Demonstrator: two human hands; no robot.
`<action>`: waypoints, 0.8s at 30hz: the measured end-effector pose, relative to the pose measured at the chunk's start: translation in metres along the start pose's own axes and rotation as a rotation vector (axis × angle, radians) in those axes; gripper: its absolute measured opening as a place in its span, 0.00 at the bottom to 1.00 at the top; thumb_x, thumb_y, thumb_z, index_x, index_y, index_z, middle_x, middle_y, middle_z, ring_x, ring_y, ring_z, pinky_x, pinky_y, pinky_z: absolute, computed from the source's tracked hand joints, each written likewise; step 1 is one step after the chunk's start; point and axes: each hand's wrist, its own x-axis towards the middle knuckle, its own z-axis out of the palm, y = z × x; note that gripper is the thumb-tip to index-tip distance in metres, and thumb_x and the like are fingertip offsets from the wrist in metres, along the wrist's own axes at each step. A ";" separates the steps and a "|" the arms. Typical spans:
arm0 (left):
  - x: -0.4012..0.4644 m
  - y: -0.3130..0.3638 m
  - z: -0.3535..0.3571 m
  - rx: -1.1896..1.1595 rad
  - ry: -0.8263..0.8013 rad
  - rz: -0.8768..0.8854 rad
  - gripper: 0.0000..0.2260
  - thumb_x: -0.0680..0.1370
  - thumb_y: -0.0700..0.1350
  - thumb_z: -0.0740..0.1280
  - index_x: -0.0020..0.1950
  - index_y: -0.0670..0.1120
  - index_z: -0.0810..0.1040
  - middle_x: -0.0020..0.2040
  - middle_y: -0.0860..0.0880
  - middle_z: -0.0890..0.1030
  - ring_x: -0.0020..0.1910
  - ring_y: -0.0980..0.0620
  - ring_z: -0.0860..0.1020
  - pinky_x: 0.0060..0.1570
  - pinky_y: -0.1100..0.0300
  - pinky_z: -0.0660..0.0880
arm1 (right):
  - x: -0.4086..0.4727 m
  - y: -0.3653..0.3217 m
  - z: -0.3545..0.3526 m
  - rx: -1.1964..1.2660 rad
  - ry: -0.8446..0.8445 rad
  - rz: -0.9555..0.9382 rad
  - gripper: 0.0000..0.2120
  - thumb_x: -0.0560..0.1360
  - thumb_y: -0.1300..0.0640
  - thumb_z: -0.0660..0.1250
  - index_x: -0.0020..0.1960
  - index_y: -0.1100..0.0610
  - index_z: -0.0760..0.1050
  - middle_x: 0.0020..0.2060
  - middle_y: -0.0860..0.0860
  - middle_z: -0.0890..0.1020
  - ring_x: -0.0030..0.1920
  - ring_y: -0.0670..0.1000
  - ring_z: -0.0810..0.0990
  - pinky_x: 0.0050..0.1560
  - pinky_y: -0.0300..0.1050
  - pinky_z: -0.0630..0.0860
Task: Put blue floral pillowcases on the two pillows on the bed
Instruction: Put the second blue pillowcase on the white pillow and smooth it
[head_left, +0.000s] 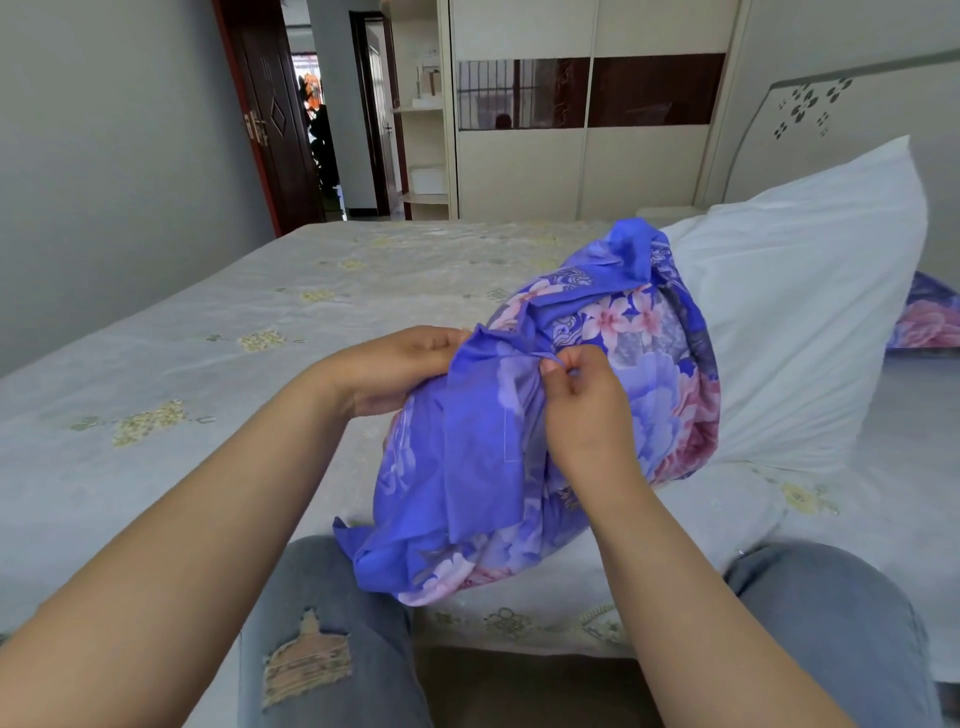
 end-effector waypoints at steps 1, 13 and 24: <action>-0.003 0.001 -0.007 0.053 -0.034 0.024 0.12 0.76 0.40 0.64 0.58 0.35 0.75 0.50 0.45 0.81 0.46 0.53 0.81 0.44 0.62 0.78 | 0.000 0.003 0.000 0.033 0.005 0.000 0.06 0.79 0.54 0.61 0.44 0.55 0.68 0.29 0.45 0.72 0.35 0.51 0.72 0.39 0.44 0.66; 0.000 0.018 0.007 0.378 0.235 0.356 0.10 0.79 0.35 0.60 0.41 0.47 0.70 0.31 0.61 0.74 0.30 0.63 0.71 0.29 0.71 0.67 | -0.028 0.011 0.011 0.021 0.168 -0.240 0.08 0.79 0.53 0.61 0.48 0.55 0.77 0.36 0.48 0.80 0.38 0.47 0.74 0.39 0.43 0.69; 0.034 0.003 0.003 0.107 0.011 0.096 0.16 0.79 0.32 0.60 0.44 0.48 0.83 0.41 0.52 0.84 0.38 0.56 0.81 0.38 0.63 0.77 | 0.012 0.017 -0.023 0.768 -0.267 0.447 0.11 0.79 0.60 0.58 0.52 0.64 0.77 0.45 0.60 0.81 0.47 0.57 0.79 0.51 0.51 0.76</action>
